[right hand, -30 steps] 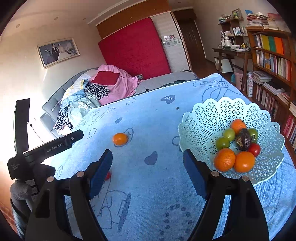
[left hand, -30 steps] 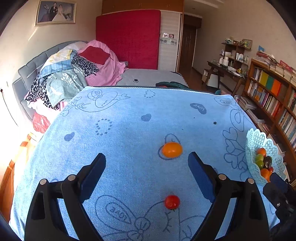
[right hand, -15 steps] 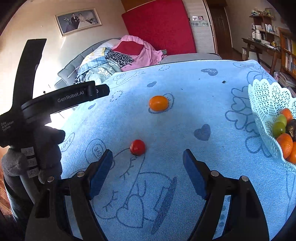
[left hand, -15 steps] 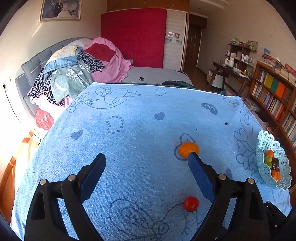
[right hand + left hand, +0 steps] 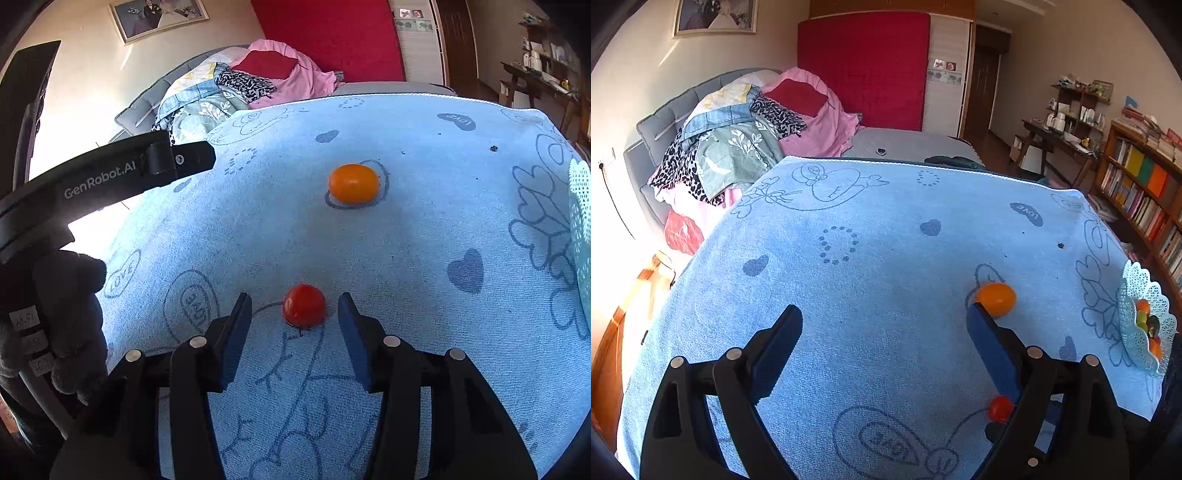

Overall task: Organize fruits
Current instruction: 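Close the right gripper around the red cherry tomato, then grasp the small orange with the left gripper while right holds the red tomato lifted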

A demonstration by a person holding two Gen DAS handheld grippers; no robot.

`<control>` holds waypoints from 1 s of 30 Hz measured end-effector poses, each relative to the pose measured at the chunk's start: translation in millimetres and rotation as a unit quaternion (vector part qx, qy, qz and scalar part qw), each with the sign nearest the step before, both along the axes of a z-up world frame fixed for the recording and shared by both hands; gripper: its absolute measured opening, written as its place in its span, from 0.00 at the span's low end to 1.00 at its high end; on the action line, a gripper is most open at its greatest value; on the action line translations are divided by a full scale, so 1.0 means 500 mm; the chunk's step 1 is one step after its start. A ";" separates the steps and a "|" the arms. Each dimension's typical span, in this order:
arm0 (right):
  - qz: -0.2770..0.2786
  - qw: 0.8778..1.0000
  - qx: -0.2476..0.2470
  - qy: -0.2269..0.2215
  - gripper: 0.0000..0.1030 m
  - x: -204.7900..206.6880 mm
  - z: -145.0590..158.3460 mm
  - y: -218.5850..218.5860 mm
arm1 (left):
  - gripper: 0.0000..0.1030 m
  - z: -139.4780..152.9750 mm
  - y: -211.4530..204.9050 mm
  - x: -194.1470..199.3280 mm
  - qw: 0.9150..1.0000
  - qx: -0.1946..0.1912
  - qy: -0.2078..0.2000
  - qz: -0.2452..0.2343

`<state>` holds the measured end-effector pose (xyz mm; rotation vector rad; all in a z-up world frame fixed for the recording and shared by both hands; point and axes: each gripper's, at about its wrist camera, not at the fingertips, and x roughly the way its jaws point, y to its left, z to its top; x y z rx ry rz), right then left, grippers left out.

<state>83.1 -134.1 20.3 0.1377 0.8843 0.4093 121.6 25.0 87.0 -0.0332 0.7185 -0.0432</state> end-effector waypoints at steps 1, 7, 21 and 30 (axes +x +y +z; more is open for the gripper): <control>0.001 1.000 -0.003 0.002 0.42 0.004 -0.004 0.002 | 0.87 0.000 0.000 0.001 1.000 0.000 0.000 0.000; 0.003 1.000 -0.027 0.002 0.26 0.010 -0.021 0.011 | 0.87 -0.010 -0.008 0.012 1.000 0.003 0.006 -0.003; -0.050 0.999 0.005 -0.018 0.26 -0.008 0.014 -0.091 | 0.87 -0.044 -0.098 0.057 0.999 0.033 0.015 -0.034; -0.055 0.998 0.005 -0.035 0.26 -0.022 0.028 -0.110 | 0.87 -0.071 -0.174 0.109 0.996 0.047 0.031 -0.072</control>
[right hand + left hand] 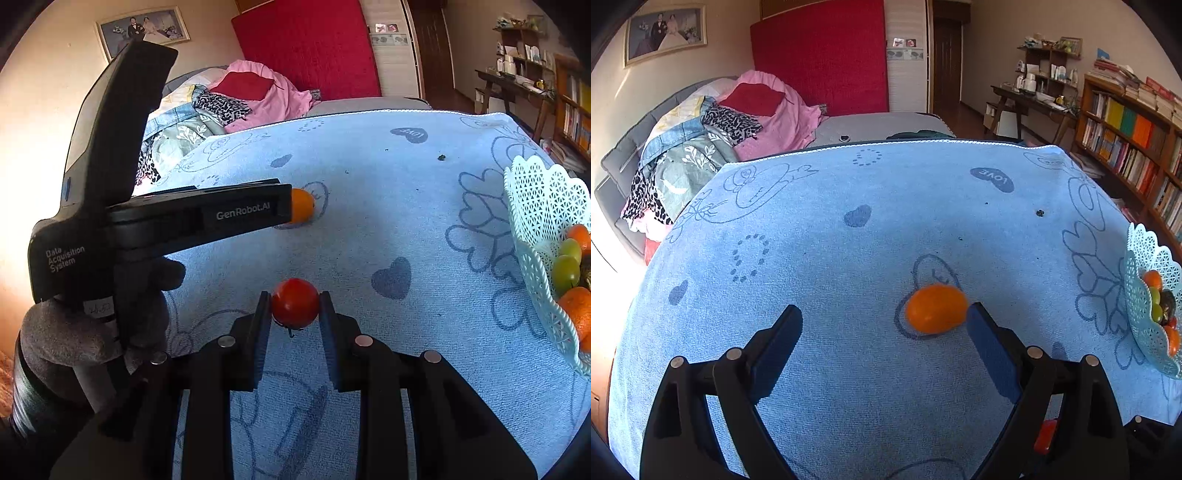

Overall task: Organize fruits
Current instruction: 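Grasp the small orange with the left gripper while right holds the red tomato lifted, then carry the small orange and red tomato over the white basket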

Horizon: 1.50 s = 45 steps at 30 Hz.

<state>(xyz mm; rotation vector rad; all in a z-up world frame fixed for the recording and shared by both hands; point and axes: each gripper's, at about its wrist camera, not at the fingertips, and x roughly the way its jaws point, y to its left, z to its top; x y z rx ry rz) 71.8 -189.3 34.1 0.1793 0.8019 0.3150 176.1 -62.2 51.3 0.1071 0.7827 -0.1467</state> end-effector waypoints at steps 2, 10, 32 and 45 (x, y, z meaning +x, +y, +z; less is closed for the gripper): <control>-0.005 1.000 0.005 0.002 0.26 0.002 -0.001 -0.009 | 0.87 -0.009 -0.012 0.012 1.000 0.003 0.005 -0.005; -0.018 1.000 0.015 0.006 0.26 0.006 -0.002 -0.029 | 0.74 -0.050 -0.028 0.043 0.999 -0.022 0.036 -0.019; -0.031 0.999 0.016 -0.022 0.26 -0.027 0.036 -0.036 | 0.43 -0.061 -0.030 0.024 0.998 -0.043 0.028 -0.041; -0.069 0.995 0.034 -0.060 0.26 -0.044 0.099 -0.104 | 0.43 0.017 -0.033 -0.039 0.998 -0.044 -0.027 -0.039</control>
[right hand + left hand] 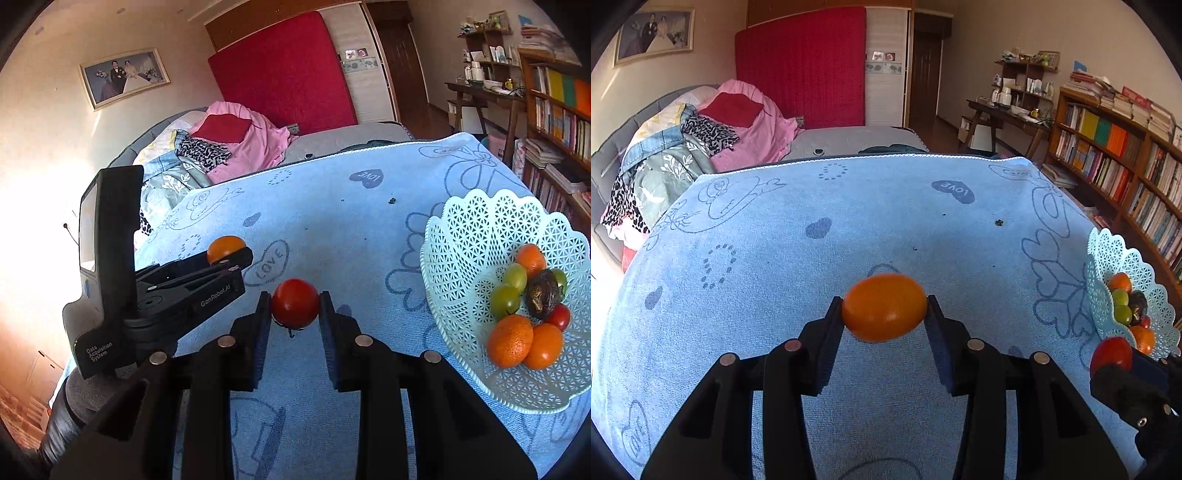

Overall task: Organize fruits
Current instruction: 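Carry the small orange and red tomato over the white basket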

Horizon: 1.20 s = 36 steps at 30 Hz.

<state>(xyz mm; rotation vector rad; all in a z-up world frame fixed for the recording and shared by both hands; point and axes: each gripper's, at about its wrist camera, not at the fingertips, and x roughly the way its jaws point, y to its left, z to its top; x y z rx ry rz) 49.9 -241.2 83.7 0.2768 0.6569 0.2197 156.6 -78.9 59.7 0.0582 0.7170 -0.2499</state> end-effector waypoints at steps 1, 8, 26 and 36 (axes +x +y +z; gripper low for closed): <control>-0.005 1.000 0.002 -0.004 0.26 -0.002 0.007 -0.010 | 0.43 0.007 -0.003 -0.007 1.000 -0.001 -0.003 -0.001; -0.041 0.998 0.017 -0.035 0.26 -0.022 0.059 -0.082 | 0.43 0.050 -0.046 -0.044 1.000 -0.004 -0.022 -0.021; -0.127 0.990 0.049 -0.042 0.26 -0.028 0.087 -0.240 | 0.43 0.105 -0.194 -0.099 0.995 0.001 -0.043 -0.089; -0.152 0.987 0.043 -0.040 0.26 -0.028 0.078 -0.263 | 0.43 0.102 -0.265 -0.117 0.990 0.009 -0.043 -0.131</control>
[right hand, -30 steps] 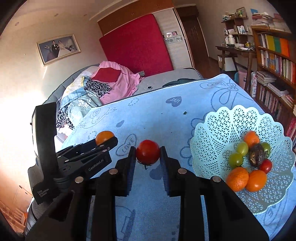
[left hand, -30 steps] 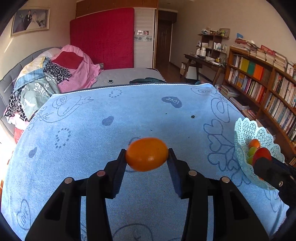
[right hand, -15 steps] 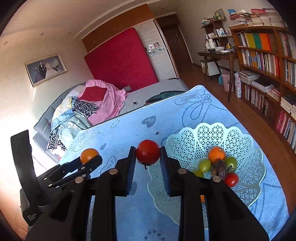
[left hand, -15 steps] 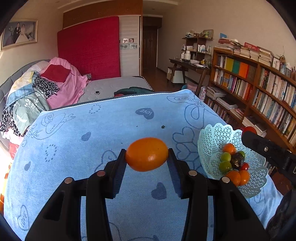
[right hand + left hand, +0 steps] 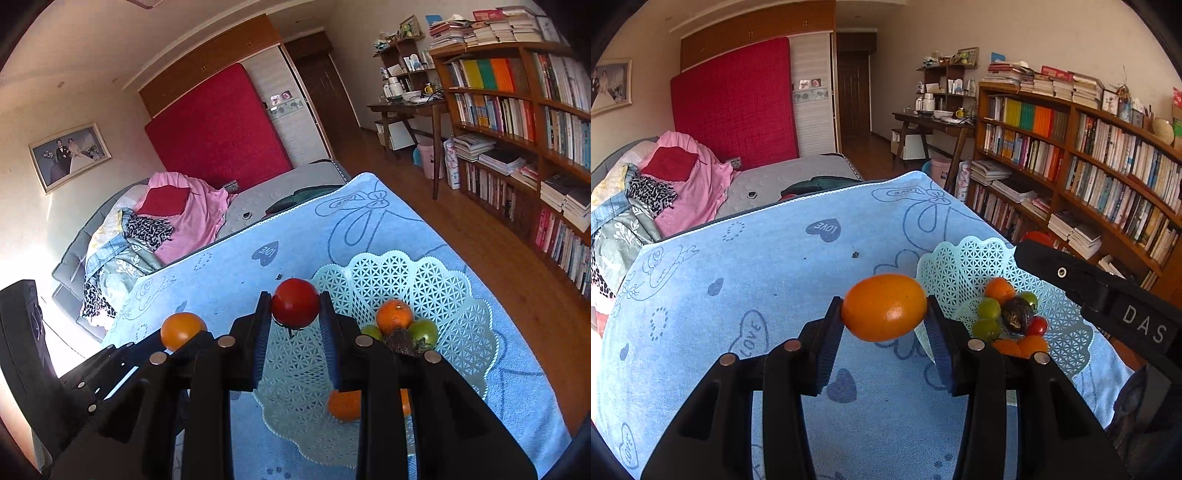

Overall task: Organize fruits
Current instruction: 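Carry the small orange and red tomato over the white basket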

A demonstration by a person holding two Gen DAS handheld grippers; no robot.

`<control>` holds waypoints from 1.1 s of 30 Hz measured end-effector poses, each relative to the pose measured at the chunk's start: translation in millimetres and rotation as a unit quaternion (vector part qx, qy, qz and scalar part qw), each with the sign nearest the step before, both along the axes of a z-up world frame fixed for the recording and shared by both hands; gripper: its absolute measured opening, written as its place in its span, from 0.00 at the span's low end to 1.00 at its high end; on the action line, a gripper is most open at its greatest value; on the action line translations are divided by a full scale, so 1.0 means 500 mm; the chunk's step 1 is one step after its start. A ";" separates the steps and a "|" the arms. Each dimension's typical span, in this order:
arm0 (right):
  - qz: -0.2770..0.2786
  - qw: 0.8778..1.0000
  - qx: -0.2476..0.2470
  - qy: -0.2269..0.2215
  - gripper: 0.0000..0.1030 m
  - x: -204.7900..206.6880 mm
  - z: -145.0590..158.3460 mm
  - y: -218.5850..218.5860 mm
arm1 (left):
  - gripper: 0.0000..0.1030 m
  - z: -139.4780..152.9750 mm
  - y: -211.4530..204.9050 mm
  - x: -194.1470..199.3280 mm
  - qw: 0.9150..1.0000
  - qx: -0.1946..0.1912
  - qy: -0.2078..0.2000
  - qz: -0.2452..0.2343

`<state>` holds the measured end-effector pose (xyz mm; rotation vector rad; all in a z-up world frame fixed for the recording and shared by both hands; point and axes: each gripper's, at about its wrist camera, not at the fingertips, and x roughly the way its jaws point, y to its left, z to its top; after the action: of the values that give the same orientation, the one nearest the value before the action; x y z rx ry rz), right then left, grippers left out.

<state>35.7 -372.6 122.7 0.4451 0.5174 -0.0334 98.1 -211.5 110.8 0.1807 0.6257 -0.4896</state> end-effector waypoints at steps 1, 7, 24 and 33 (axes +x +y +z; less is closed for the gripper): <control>-0.003 1.000 0.001 0.000 0.26 0.000 -0.001 -0.003 | 0.43 -0.002 -0.007 -0.002 1.000 0.002 0.000 -0.004; -0.018 1.000 0.005 0.006 0.26 0.002 -0.006 -0.022 | 0.43 -0.014 -0.042 -0.007 1.000 0.006 0.006 -0.023; -0.035 0.999 0.011 0.015 0.26 0.007 -0.018 -0.040 | 0.44 -0.038 -0.080 -0.015 0.998 0.012 0.019 -0.050; -0.037 0.999 0.011 0.015 0.26 0.007 -0.022 -0.045 | 0.44 -0.036 -0.082 -0.016 0.998 0.010 0.019 -0.052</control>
<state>39.0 -395.1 111.5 0.4862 0.5301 -0.1057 89.9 -252.6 92.7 0.2235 0.6607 -0.5881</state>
